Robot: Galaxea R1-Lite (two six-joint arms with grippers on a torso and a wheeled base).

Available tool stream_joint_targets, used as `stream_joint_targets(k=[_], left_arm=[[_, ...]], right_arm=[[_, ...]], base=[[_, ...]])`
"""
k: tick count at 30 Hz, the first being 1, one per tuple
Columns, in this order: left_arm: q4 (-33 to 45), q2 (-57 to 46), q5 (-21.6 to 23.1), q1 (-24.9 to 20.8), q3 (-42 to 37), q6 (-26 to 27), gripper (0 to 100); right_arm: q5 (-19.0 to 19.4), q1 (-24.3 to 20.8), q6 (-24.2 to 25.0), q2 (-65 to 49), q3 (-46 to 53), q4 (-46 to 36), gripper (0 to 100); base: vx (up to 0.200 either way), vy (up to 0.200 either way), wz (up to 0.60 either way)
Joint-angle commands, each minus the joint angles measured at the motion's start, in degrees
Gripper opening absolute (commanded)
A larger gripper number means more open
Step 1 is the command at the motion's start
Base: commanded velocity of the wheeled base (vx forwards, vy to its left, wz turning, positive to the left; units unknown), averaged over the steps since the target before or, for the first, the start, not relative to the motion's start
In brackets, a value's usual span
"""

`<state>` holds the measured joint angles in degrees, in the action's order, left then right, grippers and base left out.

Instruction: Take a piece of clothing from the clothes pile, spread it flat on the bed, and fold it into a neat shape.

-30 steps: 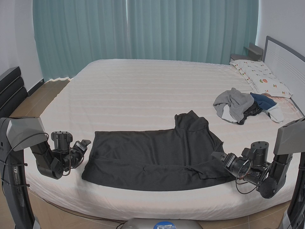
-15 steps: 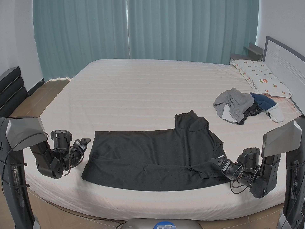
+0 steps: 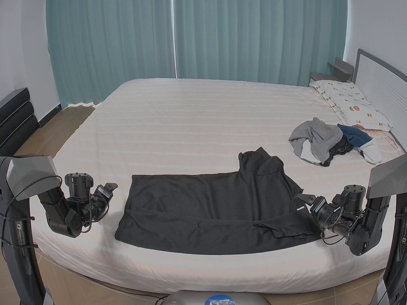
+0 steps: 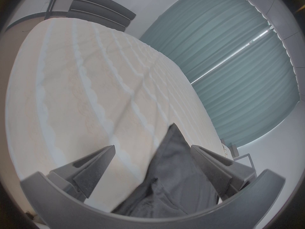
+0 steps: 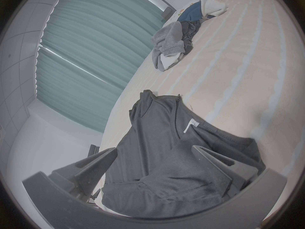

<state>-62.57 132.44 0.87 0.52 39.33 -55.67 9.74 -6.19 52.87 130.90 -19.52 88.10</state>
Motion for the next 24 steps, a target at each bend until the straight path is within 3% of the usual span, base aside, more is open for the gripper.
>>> stream_joint_targets(k=[1,15,18,20,24], left_arm=[[0.0,0.28,-0.07,-0.08,0.05,0.04,100],[-0.09,-0.95,-0.16,-3.34,-1.01,-0.05,100],[-0.09,-2.27,-0.16,-4.57,-1.53,-1.45,100],[0.08,-4.03,0.54,-5.62,-1.71,-5.15,100],[0.26,-4.29,0.28,-6.85,-1.53,-6.02,100]], right_arm=[[0.28,1.27,0.04,-0.82,-0.17,0.05,100],[0.28,0.57,0.04,-0.65,-0.7,-0.03,100],[0.28,0.57,0.04,-0.56,-0.7,0.05,100],[0.28,0.57,0.04,-0.56,-0.7,0.05,100],[0.28,0.57,0.04,-0.65,-0.61,0.05,100]], base=[[0.0,0.0,0.0],[0.0,0.0,0.0],[0.0,0.0,0.0],[0.0,0.0,0.0],[0.0,-0.2,0.0]])
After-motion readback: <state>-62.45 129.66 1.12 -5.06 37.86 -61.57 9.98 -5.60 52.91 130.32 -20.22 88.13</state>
